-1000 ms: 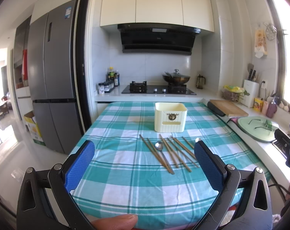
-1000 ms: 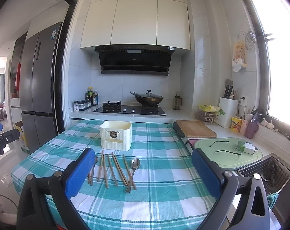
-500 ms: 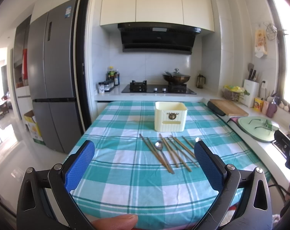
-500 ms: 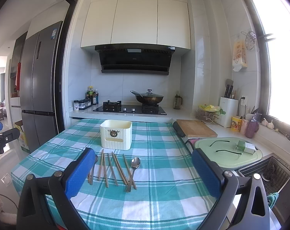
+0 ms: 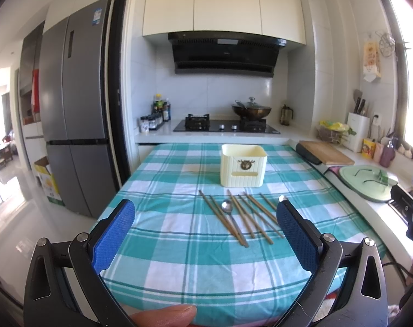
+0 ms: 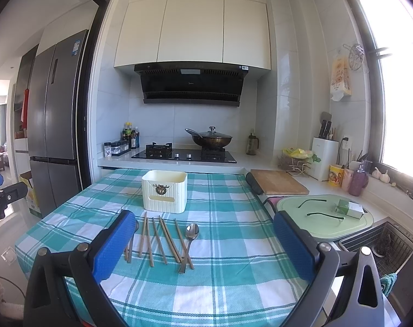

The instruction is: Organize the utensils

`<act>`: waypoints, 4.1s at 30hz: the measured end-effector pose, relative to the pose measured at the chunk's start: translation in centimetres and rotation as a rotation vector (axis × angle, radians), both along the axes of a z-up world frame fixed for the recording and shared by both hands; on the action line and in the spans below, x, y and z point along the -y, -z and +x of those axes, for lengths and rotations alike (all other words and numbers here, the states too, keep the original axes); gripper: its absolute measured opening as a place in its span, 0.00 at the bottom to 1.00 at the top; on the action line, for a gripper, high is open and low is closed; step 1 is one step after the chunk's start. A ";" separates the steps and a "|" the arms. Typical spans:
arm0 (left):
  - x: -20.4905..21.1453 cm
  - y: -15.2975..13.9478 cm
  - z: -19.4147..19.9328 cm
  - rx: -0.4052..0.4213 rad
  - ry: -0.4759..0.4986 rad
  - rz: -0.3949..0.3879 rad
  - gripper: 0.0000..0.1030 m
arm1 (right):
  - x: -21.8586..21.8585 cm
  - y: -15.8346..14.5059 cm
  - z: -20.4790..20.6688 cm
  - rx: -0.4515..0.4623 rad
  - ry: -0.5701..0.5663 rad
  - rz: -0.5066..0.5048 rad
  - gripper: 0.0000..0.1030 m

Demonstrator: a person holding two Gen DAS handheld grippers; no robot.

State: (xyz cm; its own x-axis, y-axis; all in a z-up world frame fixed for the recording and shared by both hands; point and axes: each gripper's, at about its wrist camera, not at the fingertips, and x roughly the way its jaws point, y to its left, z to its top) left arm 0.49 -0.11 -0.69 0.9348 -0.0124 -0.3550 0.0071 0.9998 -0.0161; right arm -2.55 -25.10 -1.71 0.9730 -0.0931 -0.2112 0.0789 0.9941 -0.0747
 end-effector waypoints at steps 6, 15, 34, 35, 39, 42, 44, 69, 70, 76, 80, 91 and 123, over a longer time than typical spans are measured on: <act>0.0 0.0 0.0 0.000 0.000 0.000 1.00 | -0.1 0.1 0.1 0.000 0.002 -0.002 1.00; -0.1 0.2 0.0 -0.003 0.000 0.000 1.00 | -0.1 0.2 0.2 -0.005 0.002 0.000 1.00; 0.3 0.6 0.4 -0.022 0.000 0.005 1.00 | 0.1 0.6 0.8 -0.026 0.002 0.009 1.00; 0.3 0.7 0.4 -0.024 0.000 0.005 1.00 | 0.1 0.7 0.8 -0.028 0.002 0.010 1.00; 0.3 0.6 0.5 -0.025 0.000 0.005 1.00 | 0.2 0.7 1.0 -0.031 0.004 0.011 1.00; 0.3 0.7 0.5 -0.028 -0.001 0.005 1.00 | 0.2 0.7 1.2 -0.031 0.005 0.010 1.00; 0.2 0.7 0.7 -0.033 -0.001 0.004 1.00 | 0.2 0.8 1.2 -0.035 0.005 0.010 1.00; 0.3 1.2 3.2 -0.082 -0.012 0.005 1.00 | 0.3 1.7 3.3 -0.086 0.009 0.010 1.00; 0.3 1.3 3.4 -0.085 -0.013 0.007 1.00 | 0.3 1.8 3.4 -0.090 0.010 0.010 1.00; 0.3 2.0 5.1 -0.110 -0.022 0.011 1.00 | 0.4 2.4 4.6 -0.114 0.018 0.010 1.00; 0.4 2.8 6.6 -0.137 -0.033 0.016 1.00 | 0.6 3.0 5.6 -0.132 0.029 0.005 1.00; 0.2 7.0 13.6 -0.252 -0.063 -0.003 1.00 | 2.5 6.2 10.3 -0.242 0.067 0.022 1.00; 0.4 22.2 33.6 -0.596 -0.238 -0.040 1.00 | 4.8 12.2 18.5 -0.422 0.089 0.036 1.00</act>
